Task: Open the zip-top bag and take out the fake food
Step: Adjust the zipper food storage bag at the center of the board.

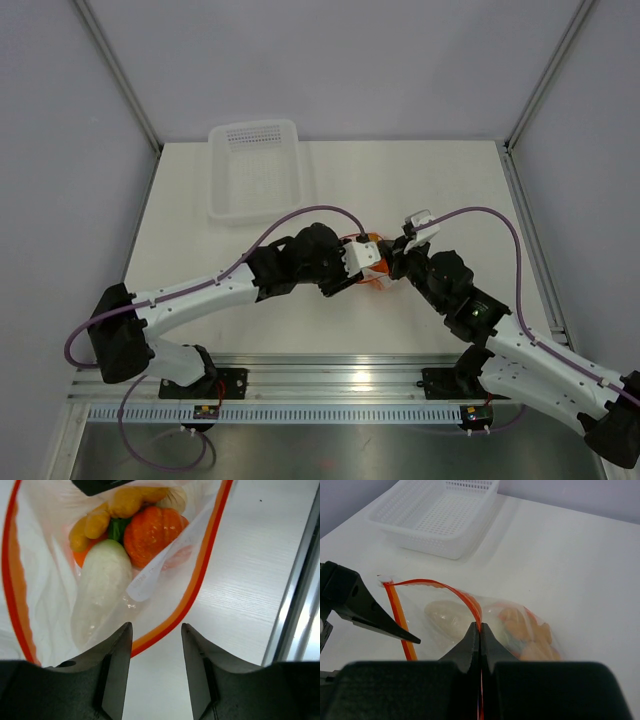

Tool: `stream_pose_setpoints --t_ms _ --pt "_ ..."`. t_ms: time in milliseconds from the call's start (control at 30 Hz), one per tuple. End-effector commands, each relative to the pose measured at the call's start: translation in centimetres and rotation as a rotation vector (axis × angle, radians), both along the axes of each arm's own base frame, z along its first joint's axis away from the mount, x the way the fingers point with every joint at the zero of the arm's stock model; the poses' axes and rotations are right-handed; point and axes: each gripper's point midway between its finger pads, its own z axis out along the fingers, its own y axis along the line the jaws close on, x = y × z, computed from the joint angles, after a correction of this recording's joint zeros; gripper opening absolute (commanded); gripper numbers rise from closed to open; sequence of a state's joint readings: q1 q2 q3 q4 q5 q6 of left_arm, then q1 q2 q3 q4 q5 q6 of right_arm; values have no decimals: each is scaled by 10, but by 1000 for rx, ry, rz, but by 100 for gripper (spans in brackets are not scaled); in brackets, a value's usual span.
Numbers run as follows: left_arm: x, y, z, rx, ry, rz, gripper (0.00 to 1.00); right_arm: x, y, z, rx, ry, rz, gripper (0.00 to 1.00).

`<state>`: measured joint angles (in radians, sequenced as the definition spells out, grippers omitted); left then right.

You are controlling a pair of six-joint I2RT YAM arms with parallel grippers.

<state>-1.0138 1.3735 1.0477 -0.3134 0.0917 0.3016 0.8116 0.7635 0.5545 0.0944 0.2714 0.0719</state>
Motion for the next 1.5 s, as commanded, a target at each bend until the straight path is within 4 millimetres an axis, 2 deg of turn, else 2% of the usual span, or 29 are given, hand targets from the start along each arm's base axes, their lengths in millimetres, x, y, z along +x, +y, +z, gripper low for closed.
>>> stream_pose_setpoints --t_ms 0,33,200,300,333,400,467,533,633,700,733,800,867,900,933,1000,1067,1200,1233,1300,1333,1467 --pt "-18 -3 7 3 116 -41 46 6 1 23 47 -63 -25 0" --pt "-5 1 10 5 64 22 47 6 1 23 48 -63 -25 0" --pt "30 6 26 -96 -140 146 49 3 0 27 63 -75 -13 0" --pt "48 7 25 -81 -201 212 46 2 0 27 66 -78 -12 0" --pt "50 5 24 -75 -201 214 41 2 1 27 65 -76 -7 0" --pt "47 -1 24 -77 -184 186 38 3 2 26 60 -72 -4 0" --pt "36 -8 23 -87 -138 123 34 4 3 24 55 -65 -6 0" --pt "24 -11 25 -117 -115 65 32 4 4 23 50 -61 -6 0" --pt "25 -13 31 -172 -156 53 32 4 5 23 51 -59 -1 0" --pt "29 -14 28 -161 -171 64 28 3 6 23 56 -63 6 0" --pt "38 -12 25 -143 -190 100 26 3 7 24 58 -64 11 0" --pt "49 -16 11 -94 -208 121 22 1 8 25 61 -70 25 0" --pt "69 -20 16 -82 -267 181 17 -2 8 29 74 -82 36 0" --pt "79 -19 1 -25 -278 218 10 -2 8 28 76 -83 39 0" --pt "85 -18 -2 -3 -299 234 7 -4 7 30 82 -91 43 0" --pt "95 -21 -8 4 -330 258 4 -6 7 31 93 -99 49 0" --pt "99 -25 -5 -20 -358 257 4 -8 6 34 104 -106 51 0" --pt "98 -28 -19 16 -351 224 6 -7 5 34 107 -100 44 0" --pt "94 -26 -34 71 -320 203 7 -7 5 34 106 -99 41 0" --pt "88 -30 -44 103 -269 164 7 -5 2 34 105 -98 24 0" --pt "83 -29 -53 136 -223 148 9 -5 1 34 106 -97 20 0" --pt "69 -27 -67 178 -140 99 19 -4 -1 33 104 -96 10 0"
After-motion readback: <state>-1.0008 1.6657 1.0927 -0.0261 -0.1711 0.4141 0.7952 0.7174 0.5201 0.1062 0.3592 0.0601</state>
